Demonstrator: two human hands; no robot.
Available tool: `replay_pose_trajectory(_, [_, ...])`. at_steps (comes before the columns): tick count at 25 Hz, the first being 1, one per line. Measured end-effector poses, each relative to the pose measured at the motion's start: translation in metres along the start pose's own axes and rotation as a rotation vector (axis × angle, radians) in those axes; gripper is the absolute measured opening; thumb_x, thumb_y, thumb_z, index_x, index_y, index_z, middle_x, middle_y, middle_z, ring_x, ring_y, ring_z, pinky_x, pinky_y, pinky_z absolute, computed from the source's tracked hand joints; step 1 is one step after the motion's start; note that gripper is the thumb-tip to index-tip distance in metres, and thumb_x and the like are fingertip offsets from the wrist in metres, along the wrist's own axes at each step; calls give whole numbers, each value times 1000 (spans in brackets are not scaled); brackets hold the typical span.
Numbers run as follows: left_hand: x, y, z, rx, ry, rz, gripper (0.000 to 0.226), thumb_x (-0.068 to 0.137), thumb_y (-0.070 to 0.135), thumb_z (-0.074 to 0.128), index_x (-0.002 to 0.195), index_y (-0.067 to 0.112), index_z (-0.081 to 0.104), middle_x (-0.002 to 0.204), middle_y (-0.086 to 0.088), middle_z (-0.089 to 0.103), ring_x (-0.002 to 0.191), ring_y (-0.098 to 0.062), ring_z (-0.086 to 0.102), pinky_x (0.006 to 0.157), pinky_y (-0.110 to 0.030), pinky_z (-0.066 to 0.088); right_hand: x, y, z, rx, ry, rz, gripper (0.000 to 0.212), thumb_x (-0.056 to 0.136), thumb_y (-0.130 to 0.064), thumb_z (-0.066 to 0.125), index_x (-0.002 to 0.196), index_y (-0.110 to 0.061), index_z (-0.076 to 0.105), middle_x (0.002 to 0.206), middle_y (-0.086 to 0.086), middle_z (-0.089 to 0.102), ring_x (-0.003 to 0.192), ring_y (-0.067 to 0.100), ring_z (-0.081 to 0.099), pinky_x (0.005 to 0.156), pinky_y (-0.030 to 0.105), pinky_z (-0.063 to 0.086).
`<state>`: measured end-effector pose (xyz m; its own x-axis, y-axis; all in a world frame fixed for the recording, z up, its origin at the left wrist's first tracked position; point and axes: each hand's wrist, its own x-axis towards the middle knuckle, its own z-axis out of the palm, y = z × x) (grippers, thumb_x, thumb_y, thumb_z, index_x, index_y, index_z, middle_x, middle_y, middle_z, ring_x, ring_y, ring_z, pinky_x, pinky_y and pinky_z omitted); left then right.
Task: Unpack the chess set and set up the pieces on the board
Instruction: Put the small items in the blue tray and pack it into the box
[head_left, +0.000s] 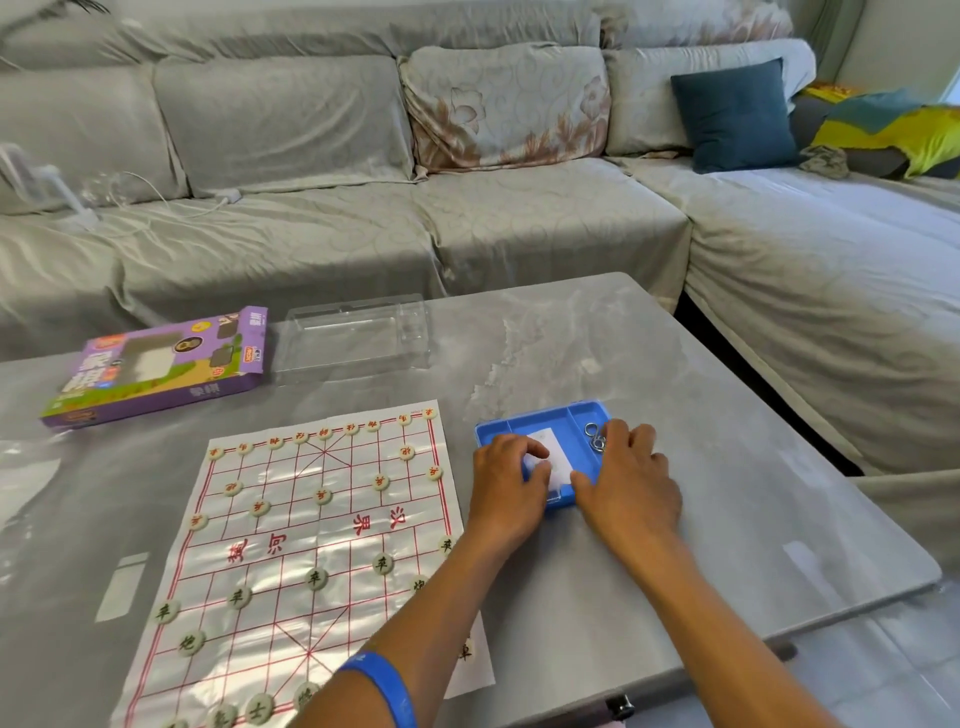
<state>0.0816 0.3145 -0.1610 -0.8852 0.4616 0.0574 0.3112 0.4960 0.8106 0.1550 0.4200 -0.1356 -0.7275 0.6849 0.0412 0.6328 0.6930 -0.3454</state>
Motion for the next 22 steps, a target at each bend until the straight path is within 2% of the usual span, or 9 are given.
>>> replay_pose_trajectory(2, [8, -3, -19, -2, -19, 26, 11, 94, 18, 55, 101, 26, 57, 122, 6, 53, 117, -13, 47, 92, -19, 39, -7, -16, 9, 4, -123, -91, 54, 87, -51, 54, 130, -24, 36, 139, 5, 31, 114, 33, 48, 84, 40, 46])
replay_pose_trajectory(5, [34, -12, -58, 86, 72, -10, 16, 93, 15, 56, 106, 23, 58, 125, 5, 53, 115, -13, 49, 76, -11, 37, -4, -30, 26, -62, -263, -120, 58, 88, -58, 44, 136, -29, 30, 153, 2, 10, 123, 38, 38, 95, 45, 37])
replay_pose_trajectory(9, [90, -42, -118, 254, 228, -117, 25, 89, 13, 61, 113, 20, 60, 130, -1, 52, 110, -19, 53, 84, -23, 43, 21, -37, 28, -135, -146, -117, 39, 95, -42, 35, 131, -25, 32, 156, 4, 11, 121, 38, 41, 93, 46, 36])
replay_pose_trajectory(11, [115, -61, -143, 341, 227, -174, 35, 87, 13, 62, 121, 20, 56, 135, -2, 49, 108, -23, 55, 87, -32, 50, 26, -42, 31, -213, -130, -131, 49, 95, -53, 29, 138, -30, 25, 158, 5, 6, 120, 39, 44, 91, 46, 37])
replay_pose_trajectory(13, [136, -81, -159, 419, 170, -244, 50, 87, 12, 61, 134, 21, 46, 144, -2, 40, 118, -28, 51, 92, -37, 49, 25, -50, 38, -197, -217, -124, 63, 89, -71, 22, 144, -41, 13, 159, -2, -4, 129, 40, 33, 95, 49, 34])
replay_pose_trajectory(15, [154, -98, -166, 471, 103, -274, 58, 90, 15, 59, 143, 21, 36, 150, -3, 33, 128, -32, 44, 97, -41, 45, 31, -57, 46, -155, -256, -95, 69, 82, -80, 20, 140, -45, 16, 158, -5, -5, 134, 40, 21, 99, 54, 30])
replay_pose_trajectory(19, [173, -115, -166, 521, 120, -199, 49, 91, 13, 59, 138, 19, 44, 142, -9, 46, 124, -33, 48, 98, -40, 43, 57, -55, 42, -143, -188, 31, 80, 74, -86, 25, 135, -32, 27, 153, -1, 15, 134, 42, 22, 101, 56, 31])
replay_pose_trajectory(21, [176, -115, -164, 497, 194, -163, 42, 91, 9, 58, 132, 18, 51, 134, -9, 53, 118, -32, 53, 94, -39, 46, 58, -55, 43, -235, -132, -9, 78, 81, -80, 23, 143, -33, 17, 158, 1, 5, 139, 44, 12, 104, 57, 28])
replay_pose_trajectory(22, [176, -114, -163, 489, 212, -150, 39, 92, 10, 58, 130, 18, 53, 133, -8, 55, 116, -31, 54, 93, -39, 47, 55, -57, 47, -256, -120, -96, 74, 84, -77, 20, 146, -37, 10, 160, 0, -5, 142, 44, 3, 107, 57, 24])
